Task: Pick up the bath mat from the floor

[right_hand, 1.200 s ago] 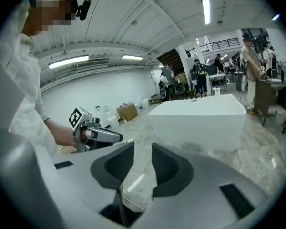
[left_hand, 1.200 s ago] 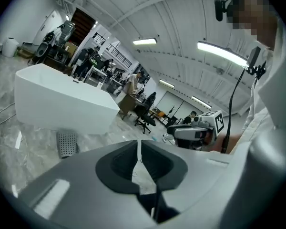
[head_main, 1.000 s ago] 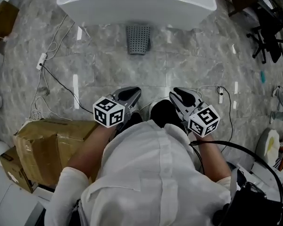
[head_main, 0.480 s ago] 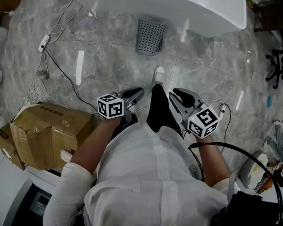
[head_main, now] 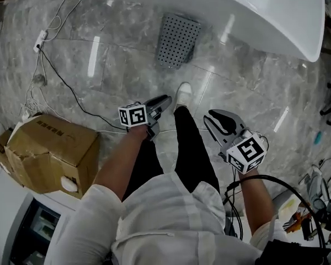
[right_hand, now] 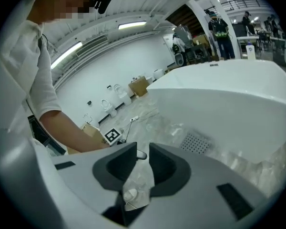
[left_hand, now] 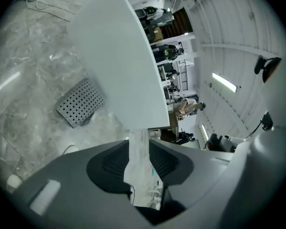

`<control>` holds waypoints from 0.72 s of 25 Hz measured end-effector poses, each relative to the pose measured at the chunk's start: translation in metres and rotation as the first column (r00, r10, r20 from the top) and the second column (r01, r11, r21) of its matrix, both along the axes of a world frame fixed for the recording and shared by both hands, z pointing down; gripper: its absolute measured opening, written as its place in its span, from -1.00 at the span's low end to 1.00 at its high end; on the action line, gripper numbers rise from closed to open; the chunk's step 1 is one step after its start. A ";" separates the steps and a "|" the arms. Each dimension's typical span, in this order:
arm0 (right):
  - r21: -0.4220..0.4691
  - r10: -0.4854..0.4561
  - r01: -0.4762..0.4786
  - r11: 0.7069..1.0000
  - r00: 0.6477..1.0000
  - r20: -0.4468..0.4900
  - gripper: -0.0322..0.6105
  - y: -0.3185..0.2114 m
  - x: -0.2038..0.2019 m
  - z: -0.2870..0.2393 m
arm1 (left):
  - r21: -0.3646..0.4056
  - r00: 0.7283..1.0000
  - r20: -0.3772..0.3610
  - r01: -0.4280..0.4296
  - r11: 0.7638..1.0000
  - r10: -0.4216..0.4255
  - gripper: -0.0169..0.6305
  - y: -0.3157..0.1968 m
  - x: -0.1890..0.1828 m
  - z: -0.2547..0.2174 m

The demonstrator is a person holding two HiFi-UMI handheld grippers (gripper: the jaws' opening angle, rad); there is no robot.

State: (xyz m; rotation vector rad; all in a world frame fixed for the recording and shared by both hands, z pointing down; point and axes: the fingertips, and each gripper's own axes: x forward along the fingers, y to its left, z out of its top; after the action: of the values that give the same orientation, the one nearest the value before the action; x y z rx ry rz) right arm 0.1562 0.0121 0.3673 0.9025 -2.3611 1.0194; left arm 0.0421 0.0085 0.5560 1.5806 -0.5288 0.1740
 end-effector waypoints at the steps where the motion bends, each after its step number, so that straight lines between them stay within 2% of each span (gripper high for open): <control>1: -0.016 -0.011 0.011 1.000 1.000 0.003 -0.66 -0.005 0.006 0.015 | -0.017 1.000 -0.003 0.018 1.000 -0.018 -0.59 -0.007 0.006 0.020; 4: -0.044 -0.047 0.047 0.998 0.999 -0.001 -0.66 -0.018 0.018 0.065 | -0.054 0.997 -0.008 0.073 0.996 -0.073 -0.54 -0.028 0.016 0.080; 10: -0.077 -0.121 0.121 0.990 0.993 0.007 -0.66 -0.031 0.024 0.158 | -0.074 0.990 0.036 0.139 0.988 -0.137 -0.46 -0.059 0.014 0.203; 18: -0.131 -0.141 0.142 0.981 0.990 0.021 -0.66 -0.024 0.022 0.246 | -0.128 0.968 0.081 0.245 0.961 -0.236 -0.40 -0.070 -0.009 0.316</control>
State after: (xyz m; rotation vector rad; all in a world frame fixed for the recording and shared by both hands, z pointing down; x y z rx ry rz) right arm 0.1779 -0.0122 0.6130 0.6711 -2.2986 1.1111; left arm 0.0331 -0.0612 0.8722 1.3678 -0.7400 0.0759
